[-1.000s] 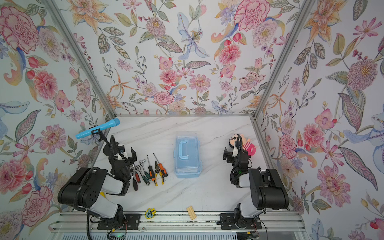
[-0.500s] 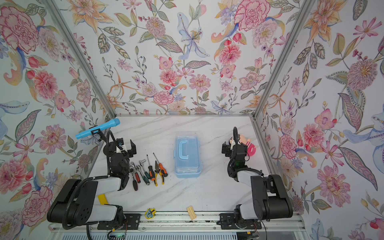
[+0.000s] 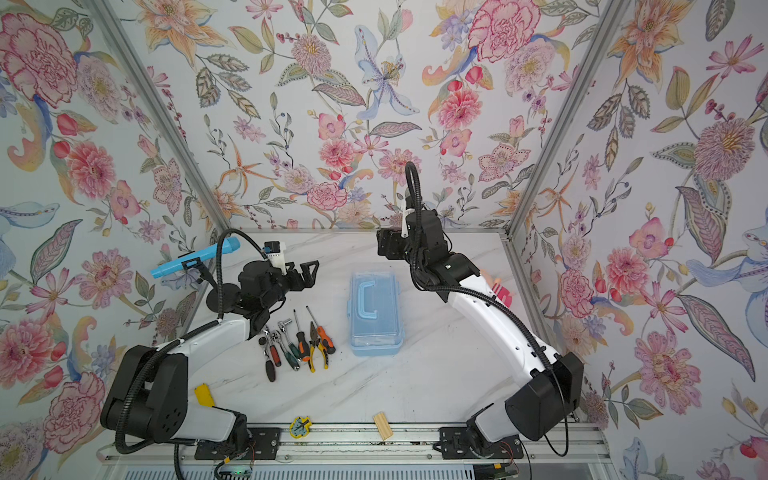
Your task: Pack the tool kit
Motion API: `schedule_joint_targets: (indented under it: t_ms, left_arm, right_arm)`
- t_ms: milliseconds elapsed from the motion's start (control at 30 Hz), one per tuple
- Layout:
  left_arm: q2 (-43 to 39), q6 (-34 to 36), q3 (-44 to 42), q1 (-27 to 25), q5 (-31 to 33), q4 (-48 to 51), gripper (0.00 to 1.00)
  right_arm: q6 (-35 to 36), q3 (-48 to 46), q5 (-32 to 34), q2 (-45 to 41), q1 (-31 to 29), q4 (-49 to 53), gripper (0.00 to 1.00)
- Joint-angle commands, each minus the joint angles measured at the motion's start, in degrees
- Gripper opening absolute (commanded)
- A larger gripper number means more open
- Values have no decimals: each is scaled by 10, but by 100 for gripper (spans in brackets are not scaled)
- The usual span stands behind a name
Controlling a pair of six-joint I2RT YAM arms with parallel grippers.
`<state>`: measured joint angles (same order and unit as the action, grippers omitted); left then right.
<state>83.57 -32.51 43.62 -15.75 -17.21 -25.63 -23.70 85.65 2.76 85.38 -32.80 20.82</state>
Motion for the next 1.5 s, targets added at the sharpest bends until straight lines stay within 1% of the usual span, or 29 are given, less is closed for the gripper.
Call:
schedule_joint_targets:
  t_ms: [0,33,133,267,333,367,400,500,567,733,833,1067,1233,1467]
  left_arm:
    - [10,-31,21,-32,-59,73,98]
    - [13,-35,20,-40,-55,87,97]
    - [20,-50,3,-59,-58,93,95]
    - [21,-57,-26,-82,-46,99,94]
    - [22,-65,-41,-83,-48,93,94]
    - [23,-65,-46,-82,-50,90,93]
    - [24,-64,-49,-82,-51,87,93]
    - [30,-69,-55,-86,-56,69,92]
    - [35,-71,-56,-90,-55,55,91]
    - [41,-80,-68,-96,-53,24,91]
    - [39,-83,-73,-104,-46,14,91]
    - [52,-85,-69,-131,-32,8,91]
    - [65,-88,-63,-140,-34,-3,91]
    - [83,-79,-56,-141,-34,-15,91]
  right_arm:
    - [-91,-4,-130,40,0,111,72]
    - [-100,-3,-159,50,-4,111,66]
    - [-116,-11,-198,64,-19,108,58]
    - [-130,-19,-231,83,-37,108,58]
    - [-134,-29,-244,92,-40,108,58]
    - [-136,-34,-244,96,-52,108,58]
    - [-138,-39,-246,99,-60,107,56]
    - [-142,-51,-238,110,-72,108,53]
    - [-145,-58,-230,123,-74,111,48]
    - [-157,-70,-192,145,-76,115,47]
    - [-171,-78,-162,142,-77,116,49]
    - [-181,-87,-135,139,-76,115,51]
    - [-180,-82,-166,158,-69,98,52]
    - [-167,-113,-298,173,-47,5,53]
